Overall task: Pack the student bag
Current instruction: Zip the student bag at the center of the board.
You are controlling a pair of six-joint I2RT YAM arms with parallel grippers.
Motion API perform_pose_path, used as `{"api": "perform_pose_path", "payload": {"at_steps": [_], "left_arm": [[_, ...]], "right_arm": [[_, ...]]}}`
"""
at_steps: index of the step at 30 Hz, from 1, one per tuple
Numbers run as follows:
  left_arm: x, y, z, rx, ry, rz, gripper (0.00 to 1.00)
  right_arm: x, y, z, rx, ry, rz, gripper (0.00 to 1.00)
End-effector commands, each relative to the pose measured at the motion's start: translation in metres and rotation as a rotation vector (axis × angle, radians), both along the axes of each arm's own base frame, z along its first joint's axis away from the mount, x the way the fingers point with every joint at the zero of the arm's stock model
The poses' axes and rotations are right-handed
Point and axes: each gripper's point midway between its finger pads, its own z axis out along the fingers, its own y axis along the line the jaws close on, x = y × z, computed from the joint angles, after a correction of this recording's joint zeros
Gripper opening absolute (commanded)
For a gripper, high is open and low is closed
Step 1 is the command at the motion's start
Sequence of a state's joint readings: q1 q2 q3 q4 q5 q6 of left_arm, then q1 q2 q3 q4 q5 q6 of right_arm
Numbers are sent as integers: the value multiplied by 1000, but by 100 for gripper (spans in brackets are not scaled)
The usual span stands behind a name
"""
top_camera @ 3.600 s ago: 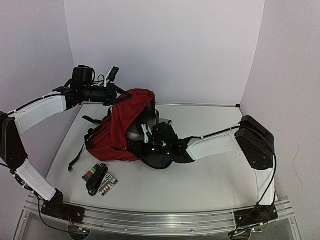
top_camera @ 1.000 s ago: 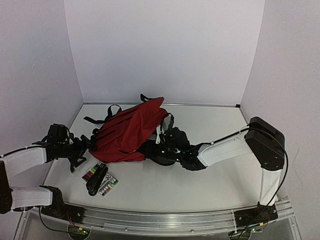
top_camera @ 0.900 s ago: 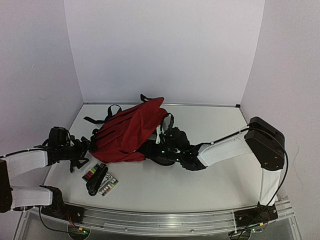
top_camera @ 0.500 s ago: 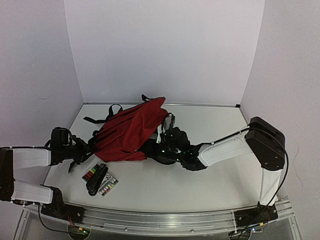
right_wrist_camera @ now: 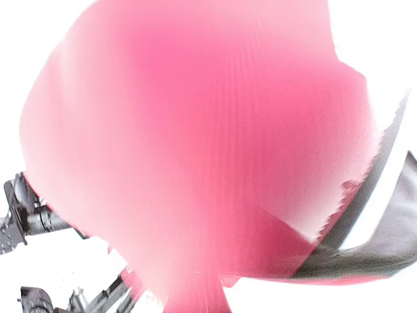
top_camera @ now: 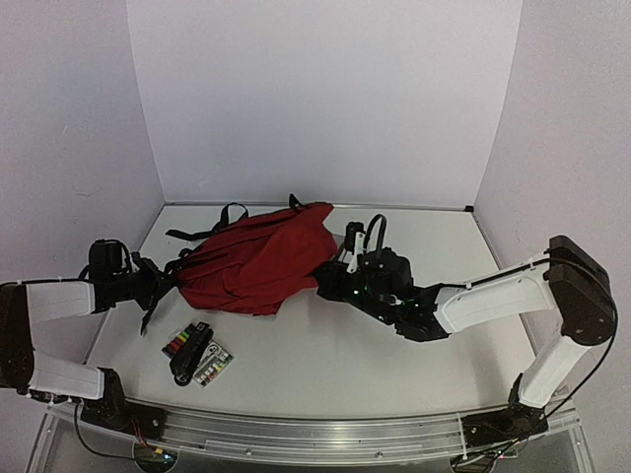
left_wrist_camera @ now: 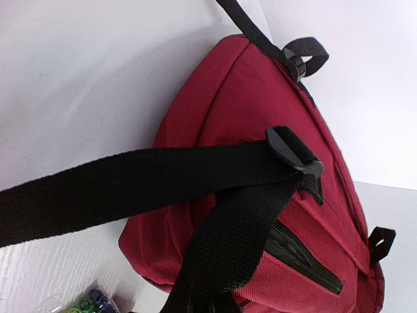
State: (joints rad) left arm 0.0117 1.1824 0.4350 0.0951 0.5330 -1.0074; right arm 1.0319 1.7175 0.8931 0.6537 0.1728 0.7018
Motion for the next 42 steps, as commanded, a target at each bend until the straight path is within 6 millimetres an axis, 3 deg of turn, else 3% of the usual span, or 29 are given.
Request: {"api": "perform_pose_path", "payload": {"at_steps": [1,7,11,15,17,19,20,24,28,31,37,42], "left_arm": [[33,41,37,66,-126,70,0],[60,70,54,95,-178,76,0],[84,76,66,161,-223,35,0],[94,74,89,233,-294,-34,0],[90,68,99,290,-307,-61,17],[83,56,109,398,-313,-88,49],[79,46,112,453,-311,-114,62],[57,0,143,613,-409,-211,83],[25,-63,175,627,-630,-374,85],[-3,-120,184,608,-744,-544,85],[-46,-218,171,730,-838,-811,88],[-64,-265,152,1039,-940,-832,85]], "right_arm": [[21,-40,45,107,-65,-188,0],[39,-67,30,132,-2,-215,0],[43,-64,15,144,41,-163,0],[33,-49,26,166,5,-57,0],[29,-41,31,161,-14,-5,0],[26,-39,33,154,-27,16,0],[25,-38,34,153,-27,28,0],[23,-38,34,152,-24,35,0],[24,-35,33,152,-19,41,0],[26,-33,34,152,-21,42,0],[28,-32,39,158,-22,36,0],[30,-32,41,153,-19,24,0]]}}
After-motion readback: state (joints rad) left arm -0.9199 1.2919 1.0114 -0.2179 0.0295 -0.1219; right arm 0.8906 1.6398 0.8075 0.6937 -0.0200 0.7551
